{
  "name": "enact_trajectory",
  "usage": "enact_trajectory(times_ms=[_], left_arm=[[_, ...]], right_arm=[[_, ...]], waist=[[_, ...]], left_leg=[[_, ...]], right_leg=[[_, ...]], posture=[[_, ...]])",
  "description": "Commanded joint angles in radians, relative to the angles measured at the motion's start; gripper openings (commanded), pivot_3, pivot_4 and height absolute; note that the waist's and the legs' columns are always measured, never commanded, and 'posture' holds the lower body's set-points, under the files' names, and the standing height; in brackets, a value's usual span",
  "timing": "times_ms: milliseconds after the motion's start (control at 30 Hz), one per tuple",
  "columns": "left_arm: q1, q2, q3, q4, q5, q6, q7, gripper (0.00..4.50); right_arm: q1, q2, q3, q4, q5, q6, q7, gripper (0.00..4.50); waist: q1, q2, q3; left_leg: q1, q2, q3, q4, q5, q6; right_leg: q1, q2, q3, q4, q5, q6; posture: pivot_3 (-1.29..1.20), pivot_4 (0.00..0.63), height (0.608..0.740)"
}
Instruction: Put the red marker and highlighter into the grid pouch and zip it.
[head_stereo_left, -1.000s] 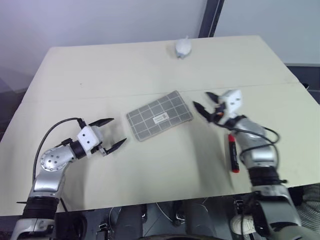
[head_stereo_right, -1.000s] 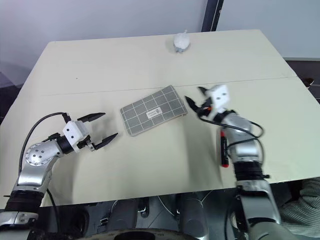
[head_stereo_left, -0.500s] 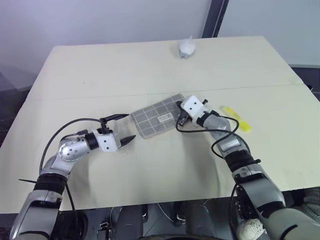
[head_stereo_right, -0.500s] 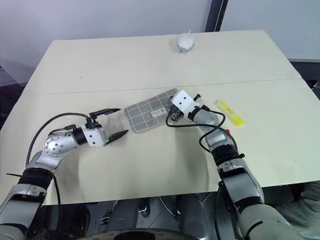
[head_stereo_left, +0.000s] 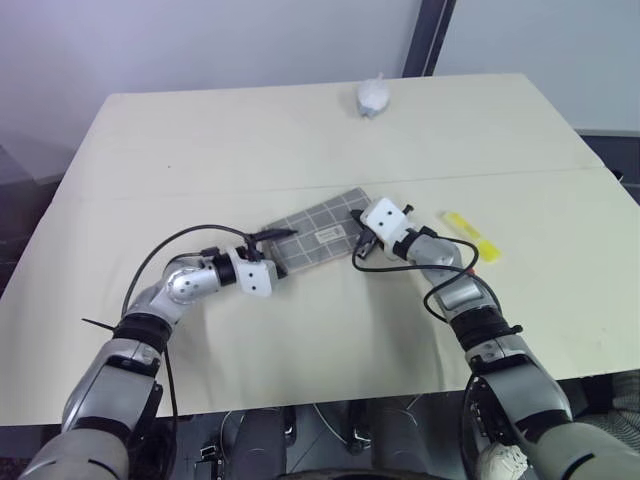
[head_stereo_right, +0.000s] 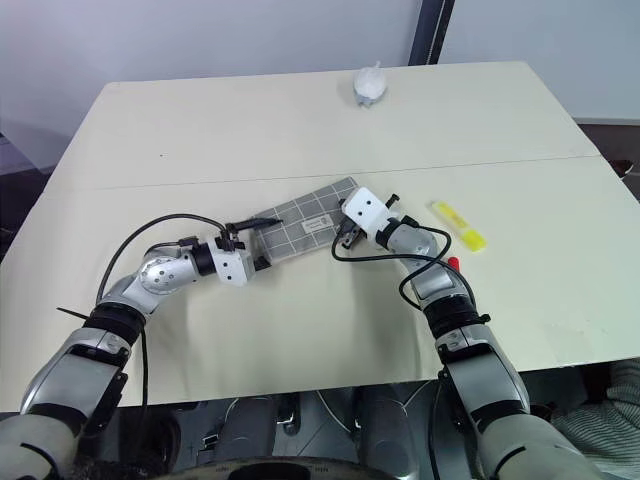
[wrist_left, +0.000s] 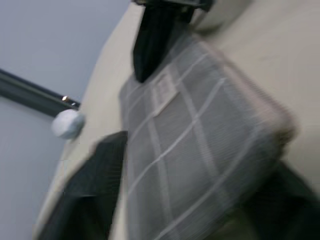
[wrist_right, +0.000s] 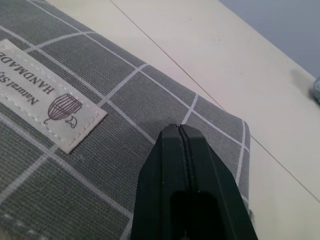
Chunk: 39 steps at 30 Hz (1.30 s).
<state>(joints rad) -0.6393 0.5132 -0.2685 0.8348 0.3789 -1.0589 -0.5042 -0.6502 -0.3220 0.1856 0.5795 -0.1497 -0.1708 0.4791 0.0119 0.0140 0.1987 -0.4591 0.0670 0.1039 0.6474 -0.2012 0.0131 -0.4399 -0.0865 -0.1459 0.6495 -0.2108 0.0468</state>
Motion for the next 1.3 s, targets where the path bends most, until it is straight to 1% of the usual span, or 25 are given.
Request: enact_trajectory(times_ms=[33, 67, 100, 133, 233, 300, 400, 433, 467, 533, 567, 633, 733, 867, 967, 1100, 1300], left_arm=[[0.001, 0.001, -0.037, 0.029, -0.005, -0.01, -0.025, 1.1], [0.0, 0.0, -0.038, 0.033, -0.011, -0.009, -0.03, 0.49], [-0.001, 0.0, -0.039, 0.037, -0.014, -0.008, -0.032, 0.03], [0.001, -0.001, -0.037, 0.037, -0.033, -0.004, -0.044, 0.03], [0.012, -0.007, -0.027, 0.031, -0.092, 0.016, -0.08, 0.0], [0.02, -0.01, -0.018, 0.019, -0.123, 0.032, -0.095, 0.0], [0.038, -0.012, 0.005, -0.019, -0.179, 0.071, -0.113, 0.0], [0.047, -0.014, 0.016, -0.035, -0.204, 0.092, -0.12, 0.0], [0.057, -0.016, 0.026, -0.051, -0.228, 0.115, -0.124, 0.0], [0.073, -0.013, 0.031, -0.073, -0.239, 0.137, -0.129, 0.0], [0.079, -0.014, 0.034, -0.082, -0.241, 0.148, -0.126, 0.0], [0.088, -0.017, 0.034, -0.096, -0.238, 0.159, -0.117, 0.0], [0.098, -0.024, 0.04, -0.116, -0.234, 0.174, -0.111, 0.0], [0.102, -0.033, 0.056, -0.149, -0.256, 0.202, -0.109, 0.0], [0.099, -0.029, 0.073, -0.18, -0.275, 0.204, -0.105, 0.0], [0.083, -0.022, 0.103, -0.258, -0.33, 0.238, -0.11, 0.0], [0.083, -0.002, 0.115, -0.29, -0.326, 0.255, -0.113, 0.0]], right_arm=[[-0.003, -0.004, -0.022, -0.046, 0.016, 0.003, -0.002, 0.0], [-0.001, -0.004, -0.023, -0.053, 0.019, 0.006, 0.002, 0.0], [0.0, -0.004, -0.024, -0.057, 0.021, 0.007, 0.005, 0.0], [0.004, -0.007, -0.032, -0.071, 0.033, 0.01, 0.011, 0.0], [0.015, -0.012, -0.053, -0.111, 0.093, 0.033, 0.071, 0.88], [0.019, -0.022, -0.072, -0.14, 0.113, 0.057, 0.081, 1.88], [0.02, -0.041, -0.132, -0.215, 0.176, 0.137, 0.089, 3.51], [0.031, -0.062, -0.137, -0.247, 0.193, 0.17, 0.123, 4.04], [0.048, -0.091, -0.137, -0.279, 0.204, 0.206, 0.161, 4.45], [0.1, -0.154, -0.127, -0.348, 0.229, 0.278, 0.25, 4.45], [0.12, -0.175, -0.124, -0.371, 0.232, 0.296, 0.267, 4.45], [0.144, -0.199, -0.123, -0.396, 0.23, 0.316, 0.277, 4.45], [0.158, -0.207, -0.126, -0.403, 0.223, 0.336, 0.277, 4.45], [0.152, -0.169, -0.126, -0.366, 0.212, 0.345, 0.23, 4.45], [0.131, -0.095, -0.158, -0.33, 0.251, 0.381, 0.17, 4.45], [0.11, -0.046, -0.182, -0.301, 0.272, 0.393, 0.123, 4.45], [0.082, -0.029, -0.201, -0.263, 0.287, 0.38, 0.101, 4.45]], waist=[[0.0, 0.001, 0.0], [0.0, 0.001, -0.001], [0.0, 0.002, -0.002], [-0.001, 0.002, -0.002], [-0.001, 0.002, -0.002], [-0.002, 0.002, -0.002], [-0.002, 0.002, -0.002], [-0.001, 0.002, -0.002], [-0.001, 0.002, -0.002], [0.001, 0.002, -0.002], [0.001, 0.002, -0.002], [-0.001, 0.002, -0.002], [-0.005, 0.002, -0.002], [-0.005, 0.002, -0.002], [-0.005, 0.002, -0.002], [0.001, 0.001, -0.002], [-0.003, 0.001, -0.002]], left_leg=[[0.0, 0.0, 0.0, 0.0, 0.0, 0.0], [0.0, 0.0, 0.0, 0.0, 0.0, 0.0], [0.0, 0.0, 0.0, 0.0, 0.0, 0.0], [0.0, 0.0, 0.0, 0.0, 0.0, 0.0], [0.0, 0.0, 0.0, 0.0, 0.0, 0.0], [0.0, 0.0, 0.0, 0.0, 0.0, 0.0], [0.0, 0.0, 0.0, 0.0, 0.0, 0.001], [0.0, 0.0, 0.0, 0.0, 0.0, 0.001], [0.0, 0.0, 0.0, 0.0, 0.0, 0.001], [0.0, 0.0, 0.0, 0.0, -0.001, 0.001], [0.0, 0.0, 0.0, 0.0, -0.001, 0.002], [0.0, 0.0, 0.0, 0.0, -0.002, 0.003], [0.0, 0.0, 0.0, 0.0, -0.002, 0.002], [0.0, 0.001, -0.001, 0.001, -0.001, 0.002], [0.0, 0.001, -0.001, 0.001, -0.001, 0.002], [-0.002, 0.0, 0.0, 0.001, -0.001, 0.002], [-0.002, 0.0, 0.0, 0.001, -0.001, 0.002]], right_leg=[[0.0, 0.0, 0.0, 0.0, 0.0, 0.0], [0.0, 0.0, 0.0, 0.0, 0.0, 0.0], [0.0, 0.0, 0.0, 0.0, 0.0, 0.0], [0.0, 0.0, 0.0, 0.0, 0.0, 0.0], [0.0, 0.0, 0.001, 0.0, 0.0, 0.0], [0.0, 0.0, 0.001, 0.0, 0.0, 0.0], [0.0, 0.0, 0.001, 0.0, 0.0, 0.0], [0.0, 0.0, 0.001, 0.0, 0.0, 0.0], [0.0, 0.0, 0.001, 0.0, 0.0, 0.0], [0.0, 0.0, 0.001, 0.0, 0.0, 0.0], [0.0, -0.001, 0.001, -0.001, 0.0, 0.0], [0.0, -0.001, 0.001, -0.001, 0.0, 0.0], [-0.001, -0.001, 0.001, 0.0, 0.0, 0.0], [-0.001, 0.0, 0.001, 0.0, -0.001, -0.004], [-0.001, 0.0, 0.001, -0.001, -0.001, -0.004], [-0.002, 0.0, 0.001, 0.0, 0.001, -0.001], [-0.002, 0.0, 0.001, -0.001, 0.001, -0.001]], posture=[[0.0, 0.15, 0.74], [0.0, 0.15, 0.74], [0.0, 0.15, 0.74], [0.0, 0.15, 0.74], [0.0, 0.15, 0.74], [0.0, 0.15, 0.74], [0.0, 0.15, 0.74], [0.0, 0.15, 0.74], [0.0, 0.15, 0.74], [0.0, 0.15, 0.74], [0.0, 0.15, 0.74], [0.0, 0.15, 0.74], [0.0, 0.15, 0.74], [0.0, 0.15, 0.74], [0.0, 0.15, 0.74], [0.0, 0.15, 0.74], [0.0, 0.15, 0.74]])
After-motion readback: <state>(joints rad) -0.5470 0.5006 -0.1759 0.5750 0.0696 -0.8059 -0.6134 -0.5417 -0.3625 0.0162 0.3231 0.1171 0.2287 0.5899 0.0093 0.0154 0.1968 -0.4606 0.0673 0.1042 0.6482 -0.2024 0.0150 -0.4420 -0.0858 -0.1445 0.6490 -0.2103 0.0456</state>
